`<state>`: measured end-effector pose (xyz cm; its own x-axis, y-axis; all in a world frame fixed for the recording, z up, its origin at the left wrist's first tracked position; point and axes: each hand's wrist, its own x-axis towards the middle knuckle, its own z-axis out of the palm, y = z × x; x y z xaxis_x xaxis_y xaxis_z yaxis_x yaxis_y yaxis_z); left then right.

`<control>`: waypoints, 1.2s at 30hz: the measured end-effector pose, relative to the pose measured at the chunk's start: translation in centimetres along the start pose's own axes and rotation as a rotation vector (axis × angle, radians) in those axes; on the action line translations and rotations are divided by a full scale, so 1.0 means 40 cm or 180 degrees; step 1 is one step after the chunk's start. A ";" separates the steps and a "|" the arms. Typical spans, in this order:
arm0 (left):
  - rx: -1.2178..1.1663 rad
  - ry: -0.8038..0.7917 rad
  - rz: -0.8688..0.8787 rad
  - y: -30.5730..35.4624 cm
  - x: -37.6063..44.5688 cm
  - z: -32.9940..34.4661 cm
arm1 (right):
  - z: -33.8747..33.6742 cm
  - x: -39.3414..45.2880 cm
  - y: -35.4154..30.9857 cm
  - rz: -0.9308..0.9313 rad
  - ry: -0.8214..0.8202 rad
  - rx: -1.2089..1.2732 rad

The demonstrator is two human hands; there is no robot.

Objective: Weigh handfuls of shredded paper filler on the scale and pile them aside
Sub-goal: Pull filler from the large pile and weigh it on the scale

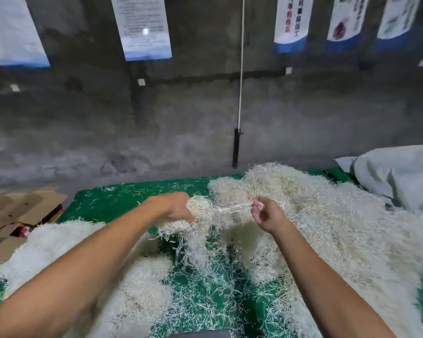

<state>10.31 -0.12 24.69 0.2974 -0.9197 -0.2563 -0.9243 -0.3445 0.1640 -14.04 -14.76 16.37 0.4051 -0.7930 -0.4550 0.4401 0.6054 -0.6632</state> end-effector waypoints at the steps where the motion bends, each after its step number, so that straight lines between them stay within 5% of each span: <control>1: 0.0012 0.0025 0.0009 -0.012 0.008 -0.004 | -0.026 0.007 -0.007 -0.0015 0.0076 0.0195; 5: 0.0109 0.0338 -0.0247 -0.092 0.031 -0.033 | -0.151 0.042 -0.023 -0.0329 0.0482 0.0270; 8: -0.0388 0.0383 -0.0248 -0.122 0.051 -0.053 | -0.199 0.039 0.005 0.0018 0.0062 -0.0757; 10: -0.0730 0.0310 0.0008 -0.093 0.068 -0.065 | -0.169 0.018 0.039 0.0315 -0.0071 -0.1976; 12: -0.1064 0.0218 0.0235 -0.047 0.083 -0.075 | -0.115 0.000 0.076 0.0191 0.0286 -0.4142; 14: -0.1271 0.0124 0.0369 -0.004 0.088 -0.092 | -0.042 -0.013 0.091 -0.0476 0.0402 -0.5967; 15: -0.1347 0.0013 0.0451 0.011 0.092 -0.105 | -0.005 -0.013 0.098 -0.0970 0.0226 -0.6075; 18: -0.1317 -0.0216 0.0489 0.055 0.089 -0.143 | 0.104 -0.020 0.105 -0.1753 -0.0655 -0.4810; 24: -0.1450 -0.0145 0.0367 0.018 0.040 -0.204 | 0.120 -0.005 0.094 -0.1833 -0.0623 -0.4333; 29: -0.1820 0.0498 -0.0174 -0.104 0.018 -0.157 | 0.052 0.002 0.068 -0.1209 -0.1266 -0.3304; 36: -0.3960 0.1004 -0.1200 -0.154 0.034 -0.081 | 0.006 -0.009 0.049 -0.0841 -0.0435 -0.1536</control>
<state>17.18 0.12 26.43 0.6824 -0.6770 -0.2758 0.0070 -0.3712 0.9285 -13.13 -13.26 15.38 0.4450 -0.8779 -0.1769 0.1374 0.2621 -0.9552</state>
